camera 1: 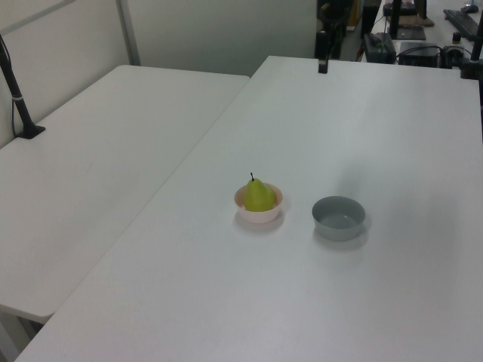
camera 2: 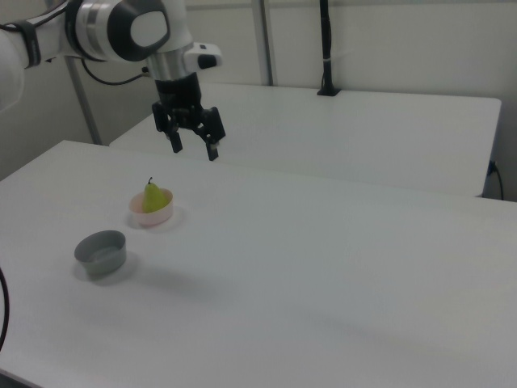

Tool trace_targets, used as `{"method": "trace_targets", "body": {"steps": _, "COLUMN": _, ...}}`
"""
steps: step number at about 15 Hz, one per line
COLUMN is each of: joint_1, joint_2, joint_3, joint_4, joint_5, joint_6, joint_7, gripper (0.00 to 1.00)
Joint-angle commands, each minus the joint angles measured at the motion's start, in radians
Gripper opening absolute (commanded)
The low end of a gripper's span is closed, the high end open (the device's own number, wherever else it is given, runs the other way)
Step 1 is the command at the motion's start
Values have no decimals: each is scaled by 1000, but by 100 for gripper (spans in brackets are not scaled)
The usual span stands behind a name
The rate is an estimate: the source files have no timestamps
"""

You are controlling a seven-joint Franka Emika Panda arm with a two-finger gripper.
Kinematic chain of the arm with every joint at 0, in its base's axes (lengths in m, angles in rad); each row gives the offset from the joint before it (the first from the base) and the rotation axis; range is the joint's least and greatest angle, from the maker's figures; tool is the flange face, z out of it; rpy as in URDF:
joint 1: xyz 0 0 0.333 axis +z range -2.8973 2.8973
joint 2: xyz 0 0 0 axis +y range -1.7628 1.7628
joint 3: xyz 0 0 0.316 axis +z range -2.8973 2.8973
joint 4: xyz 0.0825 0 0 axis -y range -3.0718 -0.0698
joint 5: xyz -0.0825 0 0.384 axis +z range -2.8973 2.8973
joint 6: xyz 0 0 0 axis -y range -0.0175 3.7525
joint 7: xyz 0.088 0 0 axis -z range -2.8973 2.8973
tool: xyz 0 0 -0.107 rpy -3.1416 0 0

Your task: Place the pear in the bowl

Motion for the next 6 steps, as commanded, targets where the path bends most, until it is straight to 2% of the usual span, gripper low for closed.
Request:
{"method": "trace_targets", "body": {"steps": 1, "joint_1": -76, "joint_2": -70, "joint_3": 35, "joint_4": -81, "joint_5": 8, "joint_6": -26, "joint_7": -33, "gripper": 100}}
{"method": "trace_targets", "body": {"steps": 6, "joint_1": -87, "joint_2": -86, "joint_3": 26, "joint_4": -89, "joint_5": 8, "joint_6": -26, "joint_7": -35, "gripper": 100}}
